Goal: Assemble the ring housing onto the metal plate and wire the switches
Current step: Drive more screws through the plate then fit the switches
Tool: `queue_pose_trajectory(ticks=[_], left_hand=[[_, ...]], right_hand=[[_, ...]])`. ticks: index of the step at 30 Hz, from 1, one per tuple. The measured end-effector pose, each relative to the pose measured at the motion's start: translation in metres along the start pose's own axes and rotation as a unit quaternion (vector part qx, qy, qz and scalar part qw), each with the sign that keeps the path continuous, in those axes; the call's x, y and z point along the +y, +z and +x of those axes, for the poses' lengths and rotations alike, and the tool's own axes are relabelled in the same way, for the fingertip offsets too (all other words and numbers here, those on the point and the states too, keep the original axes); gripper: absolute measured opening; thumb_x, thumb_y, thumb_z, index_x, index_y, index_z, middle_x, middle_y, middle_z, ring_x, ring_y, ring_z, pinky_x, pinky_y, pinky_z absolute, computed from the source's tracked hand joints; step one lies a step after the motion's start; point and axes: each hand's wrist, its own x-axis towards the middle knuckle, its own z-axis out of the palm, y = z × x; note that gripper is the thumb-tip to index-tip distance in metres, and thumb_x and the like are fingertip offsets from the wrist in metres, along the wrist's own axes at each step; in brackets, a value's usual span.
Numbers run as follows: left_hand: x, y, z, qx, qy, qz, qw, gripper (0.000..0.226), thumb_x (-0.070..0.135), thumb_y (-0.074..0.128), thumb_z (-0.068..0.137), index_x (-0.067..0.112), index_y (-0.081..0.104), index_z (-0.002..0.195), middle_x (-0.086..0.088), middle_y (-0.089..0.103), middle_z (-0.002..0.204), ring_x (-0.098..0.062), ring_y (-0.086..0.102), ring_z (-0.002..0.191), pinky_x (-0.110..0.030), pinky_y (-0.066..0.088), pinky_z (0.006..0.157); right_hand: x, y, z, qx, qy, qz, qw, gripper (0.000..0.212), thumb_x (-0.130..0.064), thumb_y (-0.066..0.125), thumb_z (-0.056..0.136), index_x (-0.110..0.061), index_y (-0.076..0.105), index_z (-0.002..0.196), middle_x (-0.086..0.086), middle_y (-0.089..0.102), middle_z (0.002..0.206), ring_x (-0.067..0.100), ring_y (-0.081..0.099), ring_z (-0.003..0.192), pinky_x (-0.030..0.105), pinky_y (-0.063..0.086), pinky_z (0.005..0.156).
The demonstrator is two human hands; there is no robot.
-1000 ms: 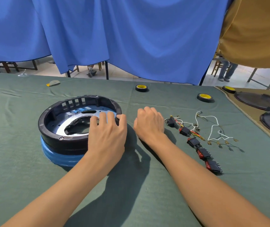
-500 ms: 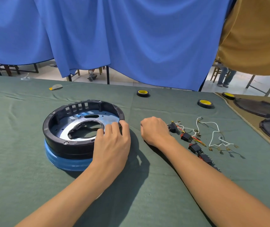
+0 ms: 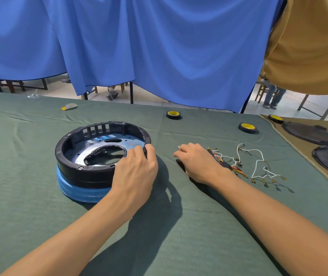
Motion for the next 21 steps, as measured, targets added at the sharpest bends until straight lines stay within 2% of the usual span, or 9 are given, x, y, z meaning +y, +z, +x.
queue_pose_trajectory(ticks=[4, 7, 9, 13, 16, 19, 21], left_hand=[[-0.008, -0.005, 0.008, 0.015, 0.006, -0.016, 1.0, 0.06, 0.035, 0.093, 0.05, 0.007, 0.067, 0.096, -0.003, 0.055, 0.065, -0.018, 0.053, 0.054, -0.026, 0.023, 0.045], [-0.009, -0.006, 0.013, 0.009, 0.012, -0.05, 0.999, 0.051, 0.039, 0.079, 0.076, 0.009, 0.058, 0.111, -0.004, 0.058, 0.083, -0.022, 0.059, 0.072, -0.028, 0.032, 0.052], [-0.011, -0.006, 0.016, 0.034, 0.0, -0.075, 0.997, 0.051, 0.042, 0.068, 0.086, 0.01, 0.048, 0.121, -0.004, 0.056, 0.096, -0.022, 0.057, 0.085, -0.029, 0.034, 0.059], [-0.02, -0.02, 0.022, 0.082, -0.019, -0.156, 0.984, 0.061, 0.051, 0.064, 0.087, 0.012, 0.04, 0.128, -0.004, 0.054, 0.103, -0.024, 0.056, 0.095, -0.03, 0.031, 0.063], [-0.026, -0.041, 0.028, 0.108, -0.045, -0.241, 0.963, 0.065, 0.054, 0.065, 0.085, 0.016, 0.041, 0.131, -0.004, 0.055, 0.106, -0.027, 0.056, 0.1, -0.032, 0.031, 0.068], [-0.031, -0.063, 0.033, 0.119, -0.061, -0.328, 0.935, 0.065, 0.057, 0.069, 0.08, 0.02, 0.045, 0.128, -0.002, 0.058, 0.108, -0.029, 0.057, 0.1, -0.033, 0.034, 0.072], [-0.032, -0.076, 0.036, 0.122, -0.066, -0.387, 0.912, 0.067, 0.057, 0.071, 0.077, 0.022, 0.047, 0.129, 0.0, 0.06, 0.11, -0.028, 0.056, 0.102, -0.034, 0.038, 0.076]], right_hand=[[-0.019, -0.003, -0.004, -0.033, 0.006, 0.018, 0.999, 0.017, 0.001, 0.052, 0.086, -0.006, 0.061, 0.098, 0.01, 0.049, 0.108, 0.03, 0.049, 0.094, 0.035, 0.039, 0.079], [-0.027, -0.008, -0.003, -0.036, 0.012, -0.009, 0.999, 0.014, 0.001, 0.048, 0.088, -0.006, 0.058, 0.095, 0.011, 0.051, 0.104, 0.031, 0.051, 0.092, 0.036, 0.035, 0.078], [-0.028, -0.011, -0.003, -0.022, 0.012, -0.018, 1.0, 0.012, -0.002, 0.049, 0.09, -0.009, 0.056, 0.096, 0.009, 0.052, 0.102, 0.029, 0.052, 0.091, 0.035, 0.034, 0.076], [-0.029, -0.006, -0.006, 0.0, 0.037, -0.012, 0.999, 0.012, -0.013, 0.052, 0.09, -0.014, 0.051, 0.102, 0.005, 0.057, 0.103, 0.029, 0.053, 0.096, 0.035, 0.034, 0.076], [-0.025, -0.002, -0.013, 0.028, 0.074, 0.004, 0.997, 0.016, -0.01, 0.049, 0.087, -0.014, 0.051, 0.102, 0.005, 0.061, 0.098, 0.03, 0.052, 0.093, 0.037, 0.033, 0.073], [-0.015, 0.001, -0.019, 0.038, 0.134, 0.095, 0.986, 0.018, -0.005, 0.043, 0.087, -0.014, 0.048, 0.101, 0.009, 0.059, 0.096, 0.033, 0.053, 0.089, 0.037, 0.036, 0.065], [-0.011, -0.002, -0.022, 0.074, 0.189, 0.207, 0.957, 0.021, -0.002, 0.044, 0.089, -0.012, 0.05, 0.106, 0.009, 0.06, 0.098, 0.032, 0.055, 0.09, 0.037, 0.044, 0.072]])
